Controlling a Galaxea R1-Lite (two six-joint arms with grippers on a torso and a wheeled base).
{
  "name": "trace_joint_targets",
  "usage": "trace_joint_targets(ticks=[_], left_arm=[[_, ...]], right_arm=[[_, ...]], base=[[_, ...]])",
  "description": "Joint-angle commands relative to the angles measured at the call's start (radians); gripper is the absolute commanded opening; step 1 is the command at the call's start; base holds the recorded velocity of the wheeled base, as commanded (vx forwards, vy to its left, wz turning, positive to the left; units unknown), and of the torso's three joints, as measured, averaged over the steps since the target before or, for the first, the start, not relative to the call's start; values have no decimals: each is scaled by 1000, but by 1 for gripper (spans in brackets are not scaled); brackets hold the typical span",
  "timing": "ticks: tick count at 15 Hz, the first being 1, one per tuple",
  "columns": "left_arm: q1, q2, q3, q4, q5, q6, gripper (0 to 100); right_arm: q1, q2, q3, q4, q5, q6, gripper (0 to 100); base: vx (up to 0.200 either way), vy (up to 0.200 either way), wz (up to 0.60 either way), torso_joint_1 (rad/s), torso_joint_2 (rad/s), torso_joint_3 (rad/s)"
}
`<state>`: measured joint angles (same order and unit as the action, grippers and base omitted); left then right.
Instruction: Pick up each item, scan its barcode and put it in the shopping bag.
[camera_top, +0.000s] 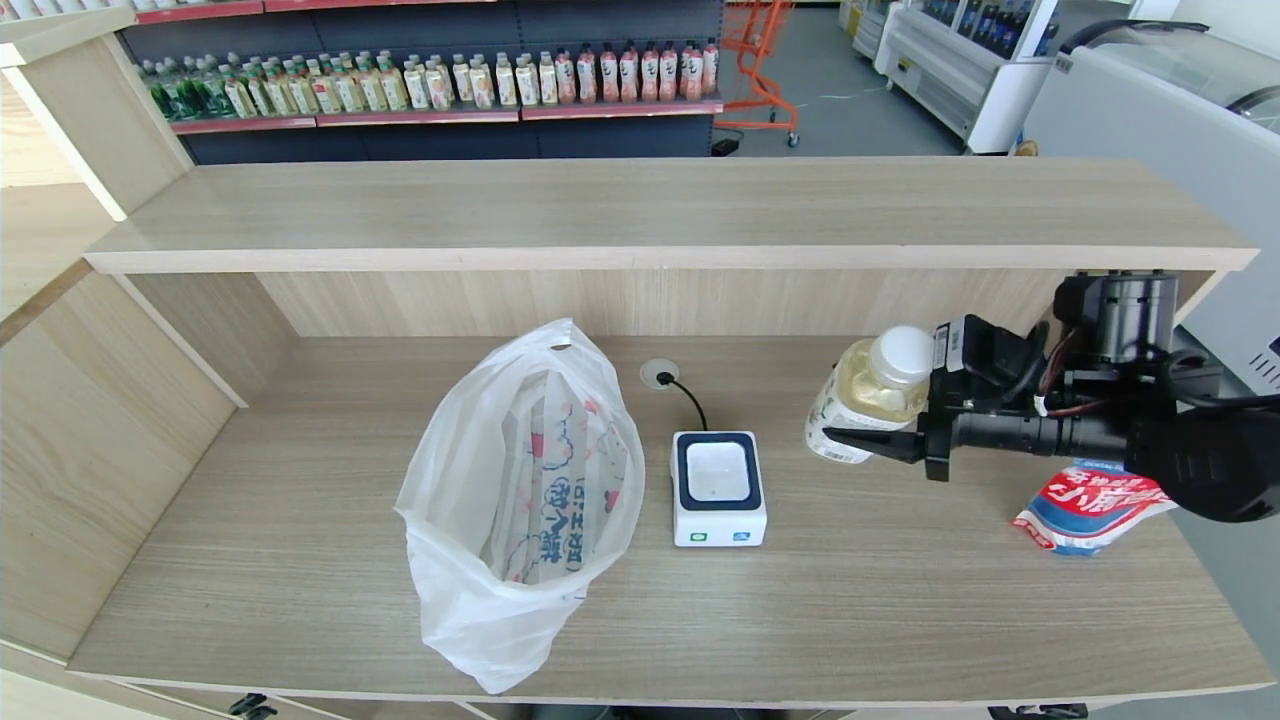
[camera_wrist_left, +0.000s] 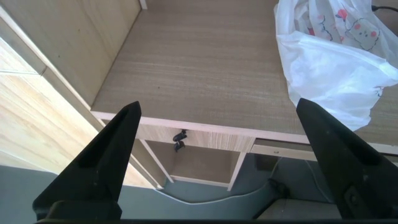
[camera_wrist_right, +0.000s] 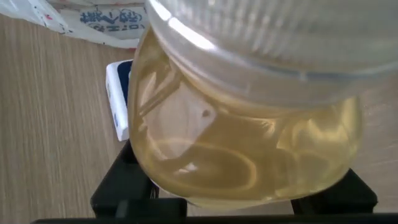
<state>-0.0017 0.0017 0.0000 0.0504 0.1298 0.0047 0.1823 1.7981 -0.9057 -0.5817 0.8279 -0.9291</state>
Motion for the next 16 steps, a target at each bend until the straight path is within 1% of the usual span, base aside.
trace_joint_targets(ticks=[1, 4, 7, 10, 13, 16], left_arm=[[0, 0, 0, 0, 1, 0, 100], [0, 0, 0, 0, 1, 0, 100], [0, 0, 0, 0, 1, 0, 100], [0, 0, 0, 0, 1, 0, 100], [0, 0, 0, 0, 1, 0, 100], [0, 0, 0, -1, 1, 0, 100]], right_arm=[[37, 92, -47, -30, 28, -5, 0], [82, 147, -94, -96, 56, -23, 0], [86, 181, -93, -113, 77, -53, 0], [89, 224, -94, -122, 109, -112, 0], [105, 261, -97, -208, 111, -111, 0], [118, 291, -125, -250, 111, -108, 0]], base=[[0, 0, 0, 0, 0, 0], [0, 0, 0, 0, 0, 0], [0, 0, 0, 0, 0, 0], [0, 0, 0, 0, 0, 0], [0, 0, 0, 0, 0, 0], [0, 0, 0, 0, 0, 0]])
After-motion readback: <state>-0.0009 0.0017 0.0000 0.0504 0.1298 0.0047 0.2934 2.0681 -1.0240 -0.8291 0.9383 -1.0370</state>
